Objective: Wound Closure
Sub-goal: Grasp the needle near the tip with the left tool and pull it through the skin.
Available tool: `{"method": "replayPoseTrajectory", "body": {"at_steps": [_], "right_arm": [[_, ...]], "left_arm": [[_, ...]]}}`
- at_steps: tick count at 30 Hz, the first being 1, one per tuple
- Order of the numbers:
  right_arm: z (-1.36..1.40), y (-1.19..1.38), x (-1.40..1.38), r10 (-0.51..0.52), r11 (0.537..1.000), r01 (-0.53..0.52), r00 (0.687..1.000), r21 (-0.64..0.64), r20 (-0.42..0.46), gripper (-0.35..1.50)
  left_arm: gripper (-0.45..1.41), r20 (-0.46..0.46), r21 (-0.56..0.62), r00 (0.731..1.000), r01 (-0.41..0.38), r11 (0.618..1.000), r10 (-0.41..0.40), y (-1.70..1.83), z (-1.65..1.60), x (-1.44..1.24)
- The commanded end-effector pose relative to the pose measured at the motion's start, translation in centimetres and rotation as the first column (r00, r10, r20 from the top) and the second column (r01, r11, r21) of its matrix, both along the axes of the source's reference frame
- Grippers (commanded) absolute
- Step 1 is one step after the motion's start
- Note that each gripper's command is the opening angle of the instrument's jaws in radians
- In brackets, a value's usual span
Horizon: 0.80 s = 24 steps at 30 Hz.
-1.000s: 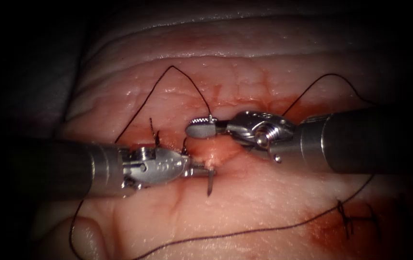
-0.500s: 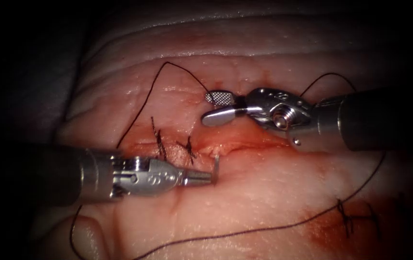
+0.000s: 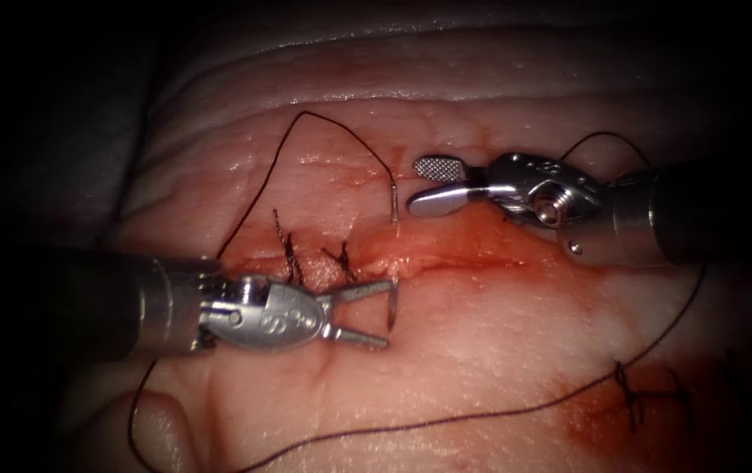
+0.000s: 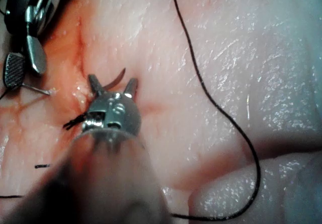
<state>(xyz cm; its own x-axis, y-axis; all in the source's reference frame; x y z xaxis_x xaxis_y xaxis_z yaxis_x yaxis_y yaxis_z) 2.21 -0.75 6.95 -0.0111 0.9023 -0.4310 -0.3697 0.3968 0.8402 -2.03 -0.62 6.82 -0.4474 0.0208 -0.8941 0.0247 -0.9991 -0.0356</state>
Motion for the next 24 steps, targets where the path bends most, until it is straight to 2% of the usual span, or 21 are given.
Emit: {"method": "replayPoseTrajectory", "body": {"at_steps": [1,11,14,16,17,22,24], "right_arm": [[0.07,-0.05,0.09,0.0,1.0,0.0,1.0,-0.003,-0.003,0.71],[0.12,-0.19,0.11,-0.003,1.0,0.003,1.0,-0.016,-0.001,0.44],[0.13,-0.21,0.1,-0.004,1.0,0.004,1.0,-0.019,-0.001,0.42],[0.13,-0.22,0.09,-0.007,1.0,0.007,1.0,-0.026,0.0,0.32],[0.13,-0.23,0.08,-0.006,1.0,0.006,1.0,-0.026,0.001,0.29],[0.12,-0.25,0.01,0.013,1.0,-0.013,1.0,-0.019,0.002,0.15],[0.11,-0.26,-0.03,0.019,1.0,-0.019,1.0,-0.014,0.004,0.15]], "left_arm": [[0.22,-0.001,-0.001,1.0,0.0,1.0,0.0,-0.01,0.09,-0.07],[0.09,0.006,0.002,1.0,0.021,1.0,-0.021,0.04,0.41,-0.19],[-0.13,0.02,0.013,0.999,0.033,0.999,-0.033,0.07,0.44,-0.15],[-0.42,0.029,0.024,0.999,0.037,0.999,-0.037,0.09,0.44,-0.1],[-0.45,0.031,0.035,0.999,0.04,0.999,-0.041,0.1,0.43,-0.08],[-0.45,0.076,0.123,0.996,0.029,0.992,-0.038,0.09,0.39,-0.05],[-0.45,0.087,0.171,0.995,0.033,0.985,-0.049,0.09,0.33,-0.06]]}}
